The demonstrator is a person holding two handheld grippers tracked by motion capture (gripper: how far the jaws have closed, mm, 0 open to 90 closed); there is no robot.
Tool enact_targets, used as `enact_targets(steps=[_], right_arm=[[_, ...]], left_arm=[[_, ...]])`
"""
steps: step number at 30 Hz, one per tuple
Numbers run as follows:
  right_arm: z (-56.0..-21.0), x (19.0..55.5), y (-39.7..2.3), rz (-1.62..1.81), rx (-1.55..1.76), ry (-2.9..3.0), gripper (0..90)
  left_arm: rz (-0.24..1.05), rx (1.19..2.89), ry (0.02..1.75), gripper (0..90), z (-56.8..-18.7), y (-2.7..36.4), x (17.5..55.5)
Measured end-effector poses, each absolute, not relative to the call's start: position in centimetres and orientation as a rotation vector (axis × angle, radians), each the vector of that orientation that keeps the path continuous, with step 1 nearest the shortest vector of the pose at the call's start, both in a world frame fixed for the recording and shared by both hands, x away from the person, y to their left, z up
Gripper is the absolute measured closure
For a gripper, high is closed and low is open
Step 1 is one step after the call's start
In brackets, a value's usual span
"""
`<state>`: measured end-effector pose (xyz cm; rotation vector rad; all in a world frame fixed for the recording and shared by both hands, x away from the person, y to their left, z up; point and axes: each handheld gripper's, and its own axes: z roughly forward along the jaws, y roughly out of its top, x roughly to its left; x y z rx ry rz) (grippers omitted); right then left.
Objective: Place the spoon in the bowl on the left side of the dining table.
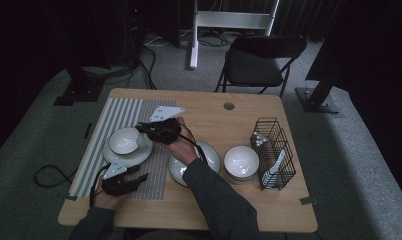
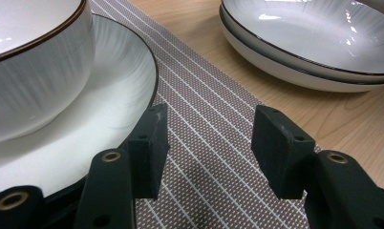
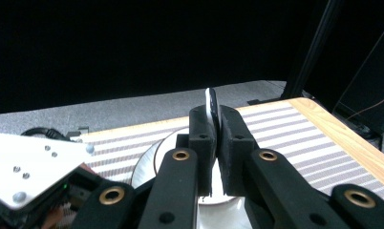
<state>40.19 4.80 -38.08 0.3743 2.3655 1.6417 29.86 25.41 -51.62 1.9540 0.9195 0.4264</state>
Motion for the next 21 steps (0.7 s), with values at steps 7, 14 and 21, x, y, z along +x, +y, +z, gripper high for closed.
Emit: enact_targets(steps=[7, 14, 21], right_arm=[[-38.0, 40.6, 6.1, 1.653, 0.374, 2.353, 85.4], [-38.3, 41.5, 6.9, 1.685, 0.419, 2.318, 85.4], [-38.8, 41.5, 8.0, 1.652, 0.416, 2.312, 85.4]], left_arm=[[0.423, 1.953, 0.917, 48.2, -51.7, 25.4, 29.8], [0.418, 1.958, 0.919, 48.2, -51.8, 25.4, 29.9], [0.417, 1.952, 0.915, 48.2, -51.8, 25.4, 29.9]])
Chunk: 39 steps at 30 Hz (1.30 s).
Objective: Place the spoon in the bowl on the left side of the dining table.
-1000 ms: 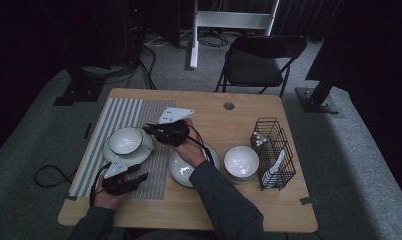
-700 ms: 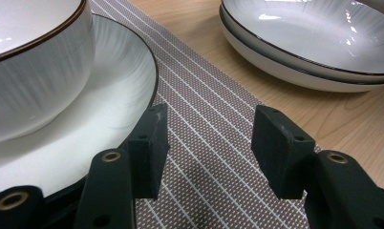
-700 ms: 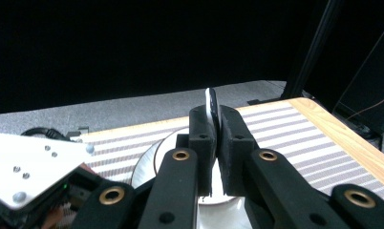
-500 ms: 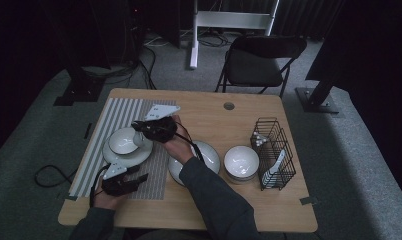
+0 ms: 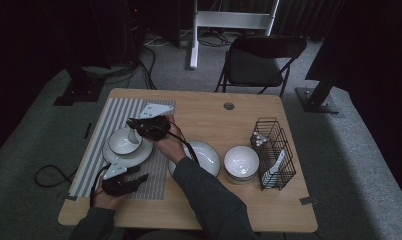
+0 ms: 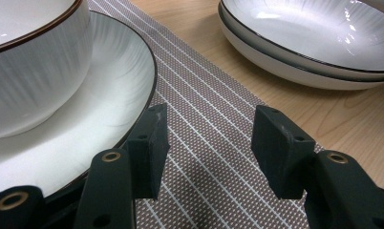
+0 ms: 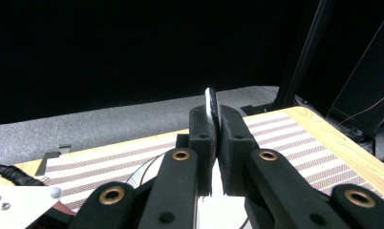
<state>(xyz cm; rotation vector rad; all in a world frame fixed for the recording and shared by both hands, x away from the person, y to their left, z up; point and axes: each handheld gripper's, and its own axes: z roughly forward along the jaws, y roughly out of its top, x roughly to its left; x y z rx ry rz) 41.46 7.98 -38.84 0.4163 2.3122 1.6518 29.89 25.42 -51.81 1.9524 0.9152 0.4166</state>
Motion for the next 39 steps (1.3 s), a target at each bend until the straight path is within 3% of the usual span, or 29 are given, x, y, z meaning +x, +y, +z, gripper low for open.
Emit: enact_targets(steps=[26, 39], right_arm=[[-43.3, 41.7, 8.4, 1.453, 0.425, 2.436, 84.5], [-44.6, 41.6, 6.3, 1.393, 0.486, 2.478, 81.2]], left_arm=[[0.415, 1.950, 0.921, 48.2, -51.8, 25.5, 29.9], [0.414, 1.955, 0.926, 48.2, -51.8, 25.5, 29.9]])
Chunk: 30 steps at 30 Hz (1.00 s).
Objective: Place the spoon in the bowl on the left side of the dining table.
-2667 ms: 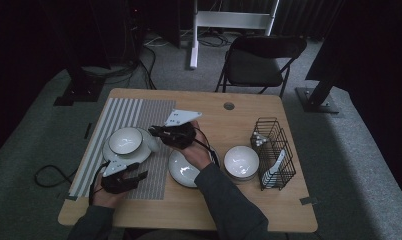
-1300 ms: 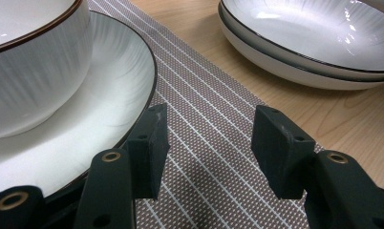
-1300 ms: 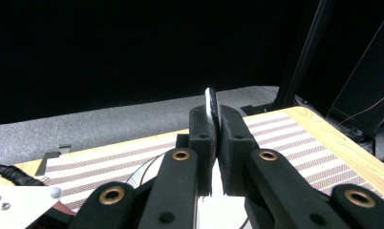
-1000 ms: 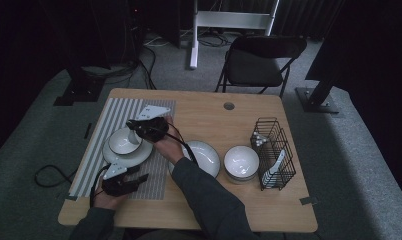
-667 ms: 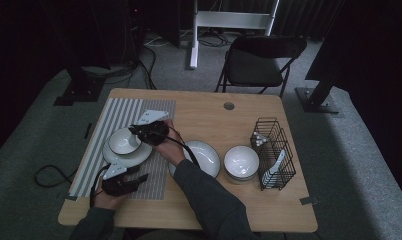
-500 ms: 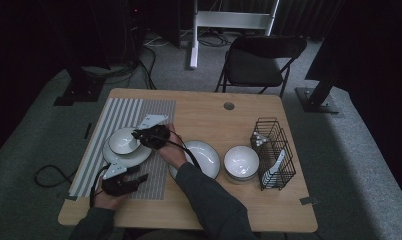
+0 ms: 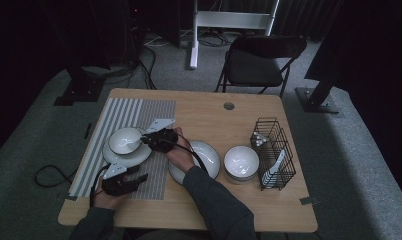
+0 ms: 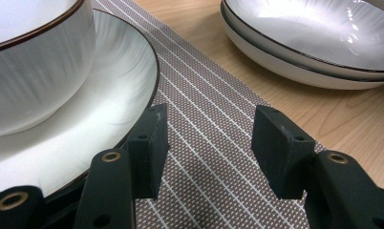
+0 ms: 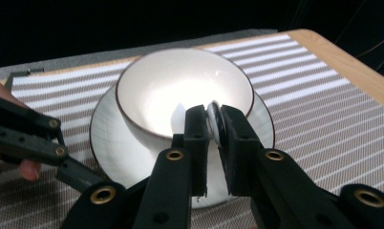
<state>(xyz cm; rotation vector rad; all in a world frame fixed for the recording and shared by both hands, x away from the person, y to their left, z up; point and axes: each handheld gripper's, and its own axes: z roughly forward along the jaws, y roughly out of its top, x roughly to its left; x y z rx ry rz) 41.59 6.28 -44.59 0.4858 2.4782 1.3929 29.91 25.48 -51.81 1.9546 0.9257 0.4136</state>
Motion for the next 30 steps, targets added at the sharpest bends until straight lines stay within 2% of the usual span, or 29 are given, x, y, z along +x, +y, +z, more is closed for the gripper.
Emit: enact_targets(steps=[6, 13, 30], right_arm=[[-45.0, 41.7, 6.1, 1.378, 0.499, 2.487, 79.9], [-44.9, 41.5, 5.9, 1.357, 0.514, 2.490, 71.2], [-44.3, 40.9, 4.5, 1.338, 0.573, 2.486, 63.0]], left_arm=[[0.413, 1.950, 0.929, 48.2, -51.8, 25.5, 29.9], [0.413, 1.952, 0.927, 48.2, -51.8, 25.5, 29.9], [0.409, 1.952, 0.932, 48.2, -51.8, 25.5, 30.0]])
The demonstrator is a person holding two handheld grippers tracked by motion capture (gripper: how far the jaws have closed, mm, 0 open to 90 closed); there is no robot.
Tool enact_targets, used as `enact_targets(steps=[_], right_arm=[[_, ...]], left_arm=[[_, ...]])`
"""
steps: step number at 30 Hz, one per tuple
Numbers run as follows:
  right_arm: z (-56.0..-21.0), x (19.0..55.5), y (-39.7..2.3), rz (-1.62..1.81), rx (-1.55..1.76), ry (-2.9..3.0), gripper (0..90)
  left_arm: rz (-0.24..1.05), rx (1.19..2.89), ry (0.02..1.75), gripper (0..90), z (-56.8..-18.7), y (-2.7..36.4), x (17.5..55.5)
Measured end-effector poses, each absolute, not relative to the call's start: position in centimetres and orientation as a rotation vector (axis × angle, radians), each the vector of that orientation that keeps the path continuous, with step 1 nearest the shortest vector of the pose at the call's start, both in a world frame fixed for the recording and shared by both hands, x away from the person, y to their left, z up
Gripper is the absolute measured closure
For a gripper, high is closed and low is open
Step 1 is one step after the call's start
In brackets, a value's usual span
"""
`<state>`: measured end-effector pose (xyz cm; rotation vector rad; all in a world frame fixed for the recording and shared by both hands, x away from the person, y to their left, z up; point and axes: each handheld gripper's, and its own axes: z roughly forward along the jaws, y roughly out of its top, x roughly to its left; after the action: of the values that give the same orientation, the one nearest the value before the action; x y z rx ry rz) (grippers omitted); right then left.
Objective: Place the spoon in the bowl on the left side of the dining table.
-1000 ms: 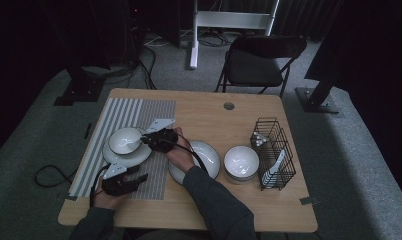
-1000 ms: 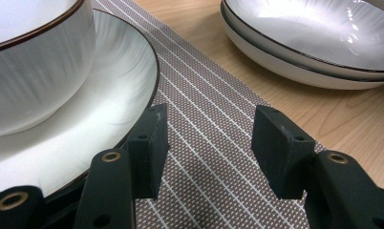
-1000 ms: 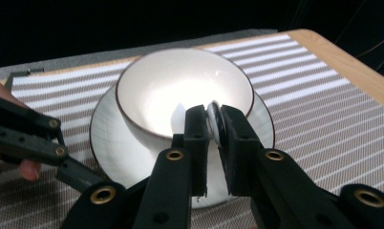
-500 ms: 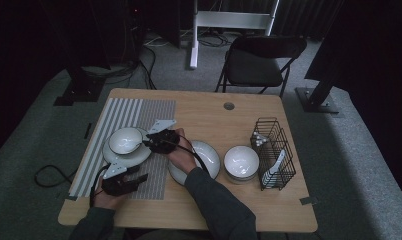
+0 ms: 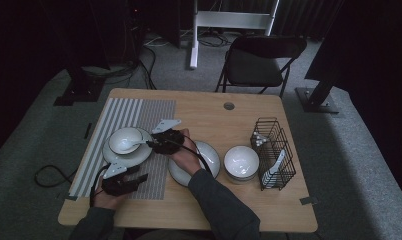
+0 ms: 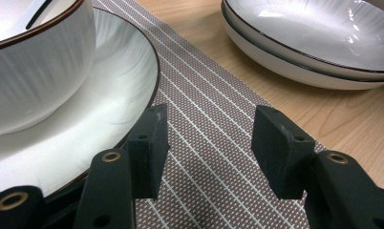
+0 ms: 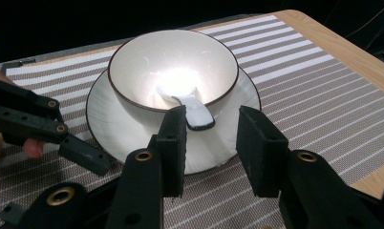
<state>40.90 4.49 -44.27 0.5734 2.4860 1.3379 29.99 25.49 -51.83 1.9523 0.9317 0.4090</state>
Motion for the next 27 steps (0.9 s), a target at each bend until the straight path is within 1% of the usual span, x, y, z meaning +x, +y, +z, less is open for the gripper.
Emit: enact_targets(steps=[9, 14, 20, 27], right_arm=[[-43.4, 39.7, 3.5, 1.310, 0.557, 2.497, 62.3], [-43.2, 39.0, 3.0, 1.285, 0.513, 2.490, 60.4], [-43.2, 38.3, 2.3, 1.276, 0.506, 2.493, 58.7], [-43.4, 38.0, 1.5, 1.269, 0.521, 2.494, 58.8]], left_arm=[[0.403, 1.955, 0.936, 48.2, -51.8, 25.5, 30.1], [0.400, 1.951, 0.938, 48.2, -51.8, 25.6, 30.1], [0.403, 1.949, 0.939, 48.2, -51.8, 25.5, 30.1], [0.402, 1.948, 0.940, 48.2, -51.8, 25.5, 30.0]])
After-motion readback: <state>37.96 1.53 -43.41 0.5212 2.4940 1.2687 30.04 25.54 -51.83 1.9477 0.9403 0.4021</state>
